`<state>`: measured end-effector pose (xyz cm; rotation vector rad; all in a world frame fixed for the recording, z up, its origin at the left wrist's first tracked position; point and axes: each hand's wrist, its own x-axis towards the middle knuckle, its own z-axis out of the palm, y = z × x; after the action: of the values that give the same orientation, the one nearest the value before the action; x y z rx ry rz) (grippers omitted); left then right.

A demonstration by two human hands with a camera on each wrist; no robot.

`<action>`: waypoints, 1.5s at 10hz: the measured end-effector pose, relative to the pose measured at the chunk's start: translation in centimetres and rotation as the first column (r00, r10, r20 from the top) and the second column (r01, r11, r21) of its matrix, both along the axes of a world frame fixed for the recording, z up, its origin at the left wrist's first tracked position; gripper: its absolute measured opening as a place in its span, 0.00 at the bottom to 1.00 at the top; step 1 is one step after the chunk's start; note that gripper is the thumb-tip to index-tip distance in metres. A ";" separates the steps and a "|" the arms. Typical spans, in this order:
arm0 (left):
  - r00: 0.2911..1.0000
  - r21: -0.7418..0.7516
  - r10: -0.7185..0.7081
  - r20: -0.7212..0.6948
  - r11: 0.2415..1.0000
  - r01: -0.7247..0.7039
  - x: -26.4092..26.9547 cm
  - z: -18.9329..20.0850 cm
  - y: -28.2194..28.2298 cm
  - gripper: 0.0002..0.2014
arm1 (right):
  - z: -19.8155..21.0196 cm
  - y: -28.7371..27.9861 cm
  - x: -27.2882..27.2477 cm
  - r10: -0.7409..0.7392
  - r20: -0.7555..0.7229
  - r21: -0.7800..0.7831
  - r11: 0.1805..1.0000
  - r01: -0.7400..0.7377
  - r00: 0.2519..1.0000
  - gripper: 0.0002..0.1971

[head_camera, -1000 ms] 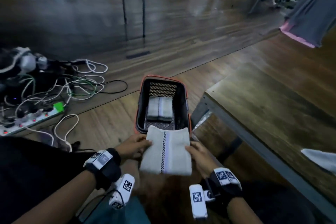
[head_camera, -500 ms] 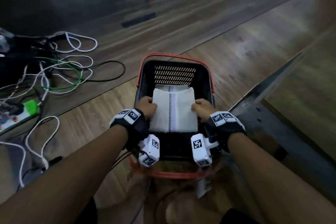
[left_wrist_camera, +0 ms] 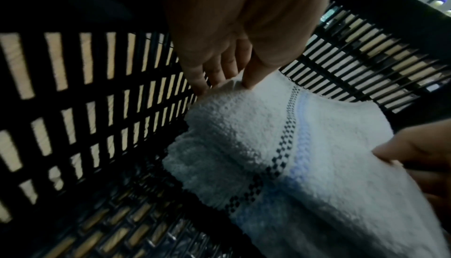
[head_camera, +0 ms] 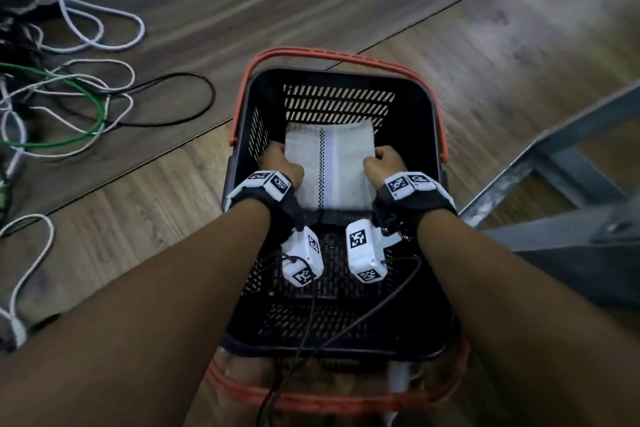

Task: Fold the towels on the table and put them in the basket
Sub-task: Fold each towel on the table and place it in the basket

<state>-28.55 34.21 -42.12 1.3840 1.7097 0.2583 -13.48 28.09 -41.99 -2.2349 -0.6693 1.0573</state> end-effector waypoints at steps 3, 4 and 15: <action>0.998 0.106 -0.069 0.005 0.992 0.068 -0.4 0.2 -0.8 0.25 | 1.3 -1.0 -1.7 0.085 0.286 0.025 0.995 -0.096 0.954 0.24; 0.953 0.330 -0.276 -0.126 0.894 0.302 0.2 -0.6 -0.7 0.27 | 0.0 -0.8 -2.8 0.224 0.665 0.016 0.949 -0.314 0.713 0.27; 0.484 0.155 -0.722 -0.494 0.474 0.867 -5.8 31.3 -16.1 0.22 | 32.8 -22.5 -7.9 0.841 0.382 -0.502 0.538 -0.677 0.384 0.19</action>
<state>-34.38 18.10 -10.77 2.5402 1.0585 -0.2578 -21.40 5.61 -9.22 -2.5170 -2.1625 0.8033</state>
